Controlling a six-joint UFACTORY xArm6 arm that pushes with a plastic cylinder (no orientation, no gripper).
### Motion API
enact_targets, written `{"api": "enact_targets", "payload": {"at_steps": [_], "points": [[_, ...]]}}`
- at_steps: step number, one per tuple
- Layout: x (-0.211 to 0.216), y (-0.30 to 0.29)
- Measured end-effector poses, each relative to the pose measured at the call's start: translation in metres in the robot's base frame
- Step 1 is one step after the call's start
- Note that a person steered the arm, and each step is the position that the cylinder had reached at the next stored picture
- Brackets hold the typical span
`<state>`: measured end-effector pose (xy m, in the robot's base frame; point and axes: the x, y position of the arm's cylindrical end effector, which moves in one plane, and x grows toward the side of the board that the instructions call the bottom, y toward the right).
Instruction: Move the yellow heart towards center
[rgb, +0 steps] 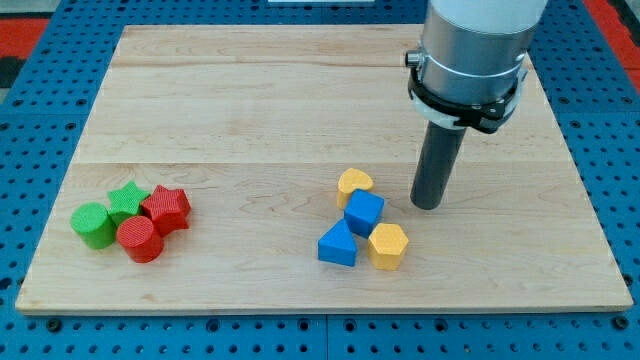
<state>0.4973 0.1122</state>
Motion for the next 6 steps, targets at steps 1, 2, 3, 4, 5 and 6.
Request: {"api": "enact_targets", "payload": {"at_steps": [1,2,3,4,5,6], "points": [[0.000,0.002],[0.000,0.002],[-0.019,0.004],[-0.063,0.006],[-0.096,-0.001],[-0.113,-0.056]]}}
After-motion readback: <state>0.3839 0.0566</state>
